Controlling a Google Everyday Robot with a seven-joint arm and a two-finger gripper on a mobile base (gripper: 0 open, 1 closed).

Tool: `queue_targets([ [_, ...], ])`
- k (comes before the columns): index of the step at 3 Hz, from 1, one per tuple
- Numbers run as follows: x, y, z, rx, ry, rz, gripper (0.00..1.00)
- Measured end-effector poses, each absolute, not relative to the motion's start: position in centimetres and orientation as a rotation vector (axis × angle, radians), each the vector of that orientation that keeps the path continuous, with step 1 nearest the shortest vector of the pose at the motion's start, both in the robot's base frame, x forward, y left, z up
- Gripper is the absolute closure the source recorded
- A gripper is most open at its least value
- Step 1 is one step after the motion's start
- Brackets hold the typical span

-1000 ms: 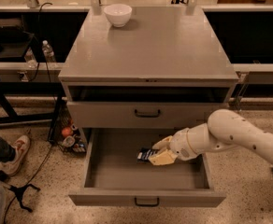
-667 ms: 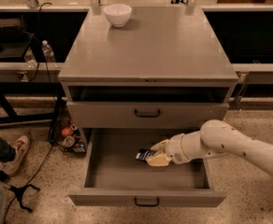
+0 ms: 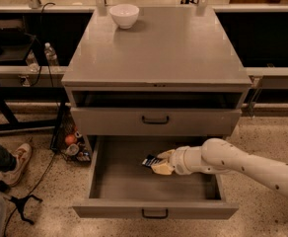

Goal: Place rxbar blueberry into middle drawer

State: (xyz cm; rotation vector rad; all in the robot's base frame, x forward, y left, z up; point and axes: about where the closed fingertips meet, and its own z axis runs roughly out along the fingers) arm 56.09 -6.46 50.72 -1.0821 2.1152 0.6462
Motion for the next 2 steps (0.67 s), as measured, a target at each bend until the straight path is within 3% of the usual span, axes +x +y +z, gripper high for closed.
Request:
queue_targets([
  [1, 57.1, -5.8, 47.8, -1.064, 2.13, 0.627, 0.57],
  [2, 57.9, -4.9, 45.3, -1.075, 2.143, 0.618, 0.28],
])
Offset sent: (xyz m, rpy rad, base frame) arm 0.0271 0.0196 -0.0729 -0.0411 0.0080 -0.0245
